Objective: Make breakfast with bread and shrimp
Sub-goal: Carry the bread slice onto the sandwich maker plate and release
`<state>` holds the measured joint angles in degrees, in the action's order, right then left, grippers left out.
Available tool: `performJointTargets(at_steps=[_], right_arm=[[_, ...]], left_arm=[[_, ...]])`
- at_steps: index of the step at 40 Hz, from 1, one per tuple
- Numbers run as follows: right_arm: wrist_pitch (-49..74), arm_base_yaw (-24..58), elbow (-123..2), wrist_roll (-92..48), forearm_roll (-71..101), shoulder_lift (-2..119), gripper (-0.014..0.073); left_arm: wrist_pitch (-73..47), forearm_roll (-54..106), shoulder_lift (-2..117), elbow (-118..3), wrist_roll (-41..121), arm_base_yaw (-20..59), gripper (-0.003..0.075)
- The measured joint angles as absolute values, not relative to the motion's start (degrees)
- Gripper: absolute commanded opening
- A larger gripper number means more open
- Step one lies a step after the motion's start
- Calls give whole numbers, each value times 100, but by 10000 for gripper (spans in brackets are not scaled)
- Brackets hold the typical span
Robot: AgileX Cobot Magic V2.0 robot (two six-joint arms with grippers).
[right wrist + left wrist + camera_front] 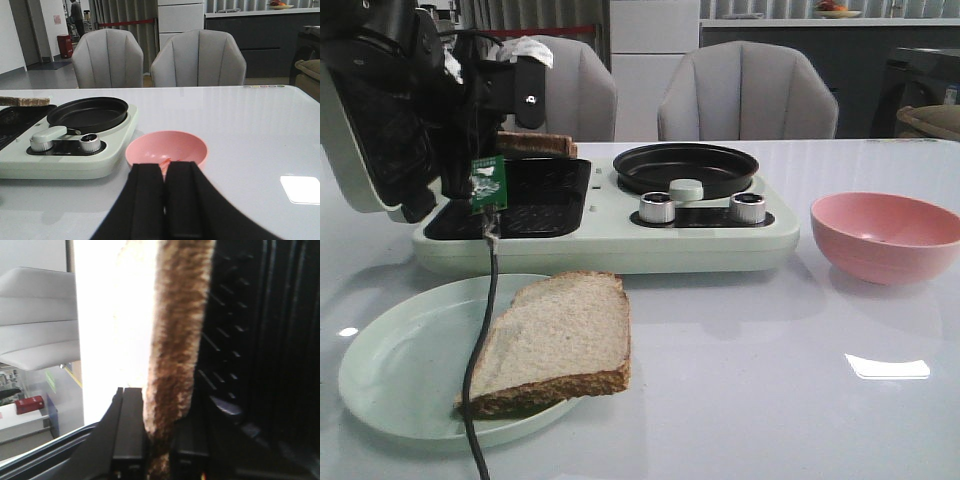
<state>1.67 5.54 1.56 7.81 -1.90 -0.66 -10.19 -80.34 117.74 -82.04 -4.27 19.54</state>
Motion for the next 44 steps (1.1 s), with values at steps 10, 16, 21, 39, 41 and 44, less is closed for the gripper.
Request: performJointTargets(at_steps=[10,16,21,39,41,44], right_arm=[[167,554,156,781,-190,-66,138],[167,554,156,781,-190,-66,138],[167,554,156,781,-190,-66,138],[167,554,156,781,-190,-66,138],[167,554,156,781,-190,-66,138],[167,554,156,781,-190,-66,138]], left_arm=[[-1067,-7712,11957,-8204,-530,1954,115],[-1056,-7602,11944,-8143,-649,1954,139],[-839,-7587,11781,-7954,-685,1954,251],[-551,-6919,11387,-7600,-697,1954,607],[-577,-6805,11340,-7600,-697,1954,607],[-646,-6540,11234,-7587,-697,1976,607]])
